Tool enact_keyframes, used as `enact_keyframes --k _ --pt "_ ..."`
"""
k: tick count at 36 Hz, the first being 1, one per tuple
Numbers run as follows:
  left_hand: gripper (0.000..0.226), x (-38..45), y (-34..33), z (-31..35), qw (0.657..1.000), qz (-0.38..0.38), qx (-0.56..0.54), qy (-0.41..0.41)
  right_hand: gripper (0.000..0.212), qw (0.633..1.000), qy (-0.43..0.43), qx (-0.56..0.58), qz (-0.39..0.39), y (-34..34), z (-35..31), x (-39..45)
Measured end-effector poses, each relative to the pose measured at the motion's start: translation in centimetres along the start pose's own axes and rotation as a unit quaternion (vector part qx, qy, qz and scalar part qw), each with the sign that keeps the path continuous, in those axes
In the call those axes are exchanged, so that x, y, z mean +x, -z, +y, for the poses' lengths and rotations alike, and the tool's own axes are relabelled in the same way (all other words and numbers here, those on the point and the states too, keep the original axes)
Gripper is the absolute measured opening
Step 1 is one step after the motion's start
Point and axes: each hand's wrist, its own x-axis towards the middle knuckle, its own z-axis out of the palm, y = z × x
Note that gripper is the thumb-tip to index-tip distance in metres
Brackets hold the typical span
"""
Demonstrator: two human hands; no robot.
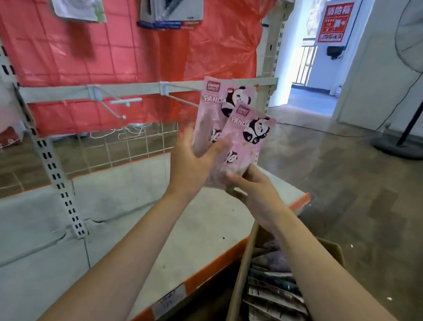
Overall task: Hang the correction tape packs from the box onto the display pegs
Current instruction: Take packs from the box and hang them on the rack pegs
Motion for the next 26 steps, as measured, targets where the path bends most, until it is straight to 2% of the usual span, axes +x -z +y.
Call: enact_keyframes --k 6,11,14,15,17,21,26 --pt "0.034 6.2 2.5 4.8 1.0 0.028 -0.004 0.009 0.015 0.997 0.013 -0.029 -0.073 -3.3 -7.4 4.4" --pt "0.06 10.5 5.2 8.4 0.992 0.113 -0.052 0.031 0.009 0.988 0.04 -0.082 -0.128 -6.8 -12.8 9.0" --pt "0.067 11.7 6.1 10.4 0.986 0.135 -0.082 0.054 0.025 0.983 0.044 -0.059 -0.167 -8.4 -14.8 10.6" --pt "0.065 12.0 6.3 10.9 0.983 0.148 -0.083 0.067 0.03 0.982 0.044 -0.054 -0.175 -8.7 -15.4 11.0" --pt "0.046 12.5 6.7 11.7 0.979 0.165 -0.088 0.084 0.034 0.98 0.046 -0.059 -0.183 -9.0 -16.4 11.5" --pt "0.024 13.2 7.0 13.3 0.984 0.146 -0.039 0.091 0.031 0.982 0.047 -0.053 -0.173 -9.6 -17.8 11.9" --pt "0.015 13.3 8.3 14.5 0.986 0.148 0.001 0.08 0.044 0.983 0.049 -0.062 -0.167 -10.3 -18.7 11.7"
